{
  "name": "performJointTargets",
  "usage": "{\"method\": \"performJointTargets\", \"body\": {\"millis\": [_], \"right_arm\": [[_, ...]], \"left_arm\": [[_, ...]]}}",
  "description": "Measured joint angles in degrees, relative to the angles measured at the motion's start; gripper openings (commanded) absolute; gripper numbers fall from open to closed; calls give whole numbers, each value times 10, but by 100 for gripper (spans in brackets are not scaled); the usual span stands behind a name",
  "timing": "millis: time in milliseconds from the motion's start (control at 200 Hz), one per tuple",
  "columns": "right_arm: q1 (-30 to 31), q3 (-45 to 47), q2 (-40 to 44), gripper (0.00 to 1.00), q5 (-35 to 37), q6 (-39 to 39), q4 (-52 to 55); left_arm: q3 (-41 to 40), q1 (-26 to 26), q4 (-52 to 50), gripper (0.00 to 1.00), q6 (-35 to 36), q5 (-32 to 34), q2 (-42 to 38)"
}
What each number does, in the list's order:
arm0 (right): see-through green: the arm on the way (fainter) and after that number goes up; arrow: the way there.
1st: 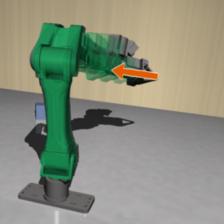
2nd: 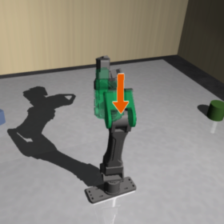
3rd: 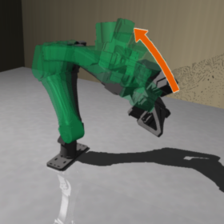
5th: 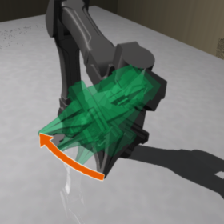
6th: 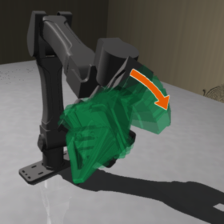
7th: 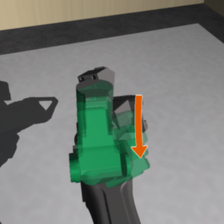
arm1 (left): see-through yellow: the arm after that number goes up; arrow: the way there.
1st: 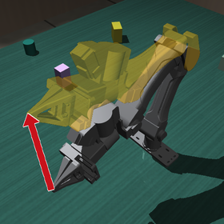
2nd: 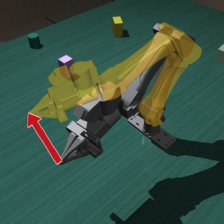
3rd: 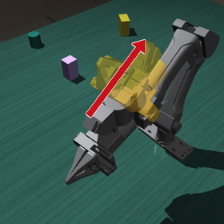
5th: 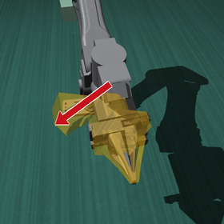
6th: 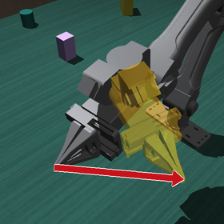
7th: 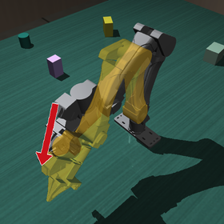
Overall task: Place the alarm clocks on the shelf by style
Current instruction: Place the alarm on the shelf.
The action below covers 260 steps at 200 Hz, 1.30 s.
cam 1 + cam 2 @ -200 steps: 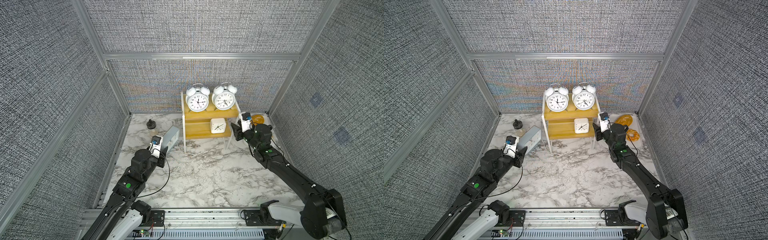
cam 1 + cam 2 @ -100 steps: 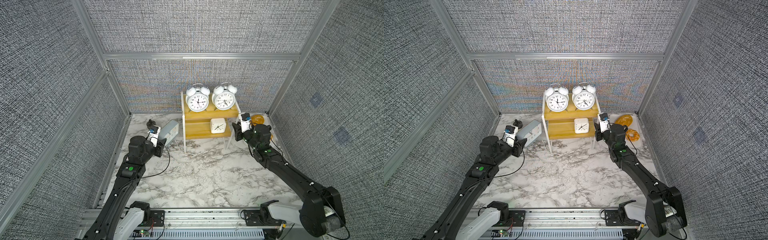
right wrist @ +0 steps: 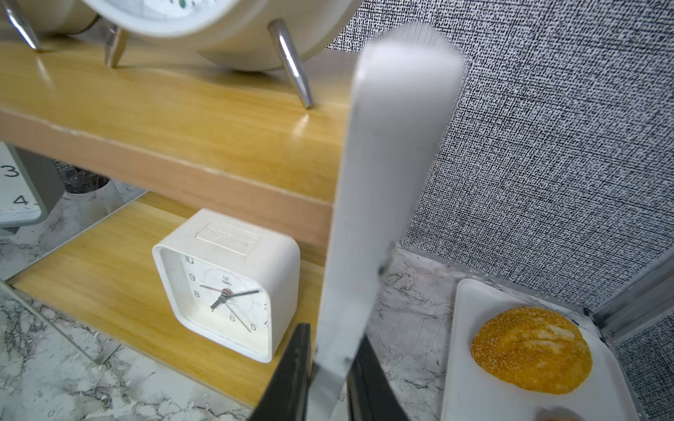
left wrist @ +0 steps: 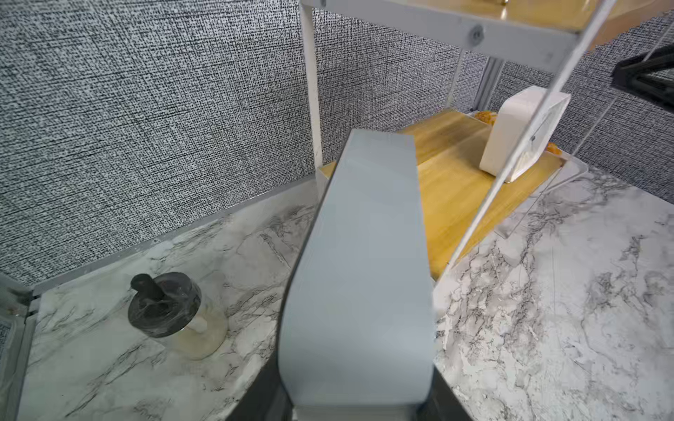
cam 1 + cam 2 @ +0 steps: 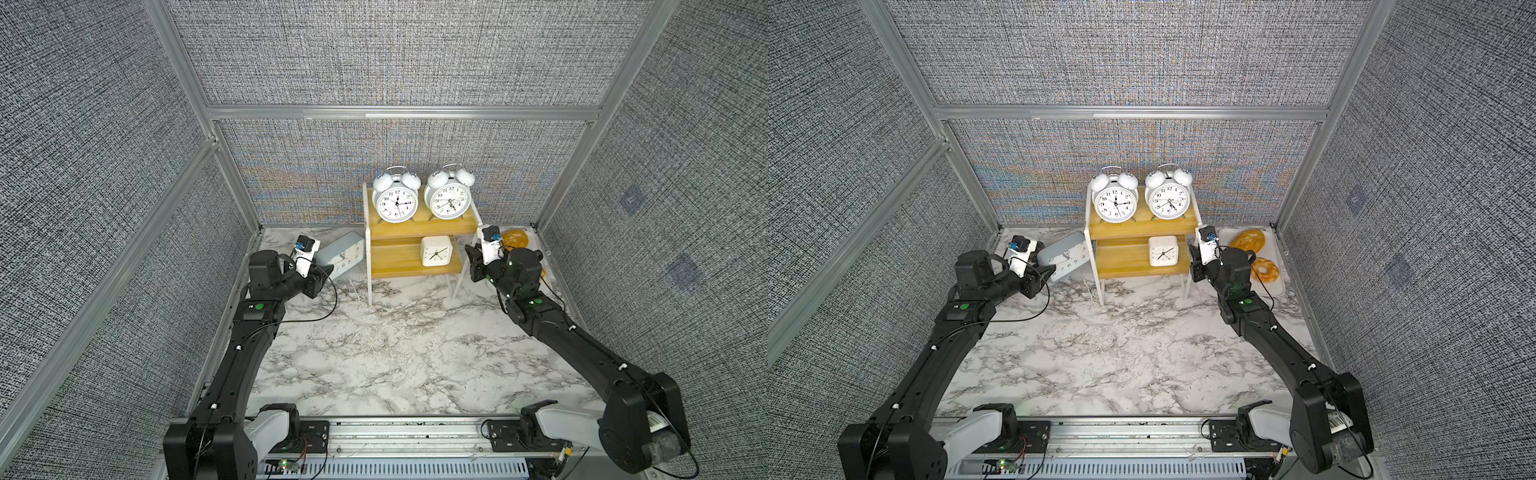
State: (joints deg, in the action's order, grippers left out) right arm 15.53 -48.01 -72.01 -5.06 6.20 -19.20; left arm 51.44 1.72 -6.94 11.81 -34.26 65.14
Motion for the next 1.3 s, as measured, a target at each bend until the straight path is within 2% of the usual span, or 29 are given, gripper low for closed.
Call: {"method": "performJointTargets", "body": {"millis": [375,846,1301], "right_arm": [[0,-5,-9,22,-2,0,0],[0,-8,-14,23,-2,-3,1],[3,-7,-20,23,-2,-2,1]], "left_arm": [[67,-1,-8,15,51,-101,66],[163,0,-37,15,127,-225,187],[214,26,-52,15,162,-277,268]]}}
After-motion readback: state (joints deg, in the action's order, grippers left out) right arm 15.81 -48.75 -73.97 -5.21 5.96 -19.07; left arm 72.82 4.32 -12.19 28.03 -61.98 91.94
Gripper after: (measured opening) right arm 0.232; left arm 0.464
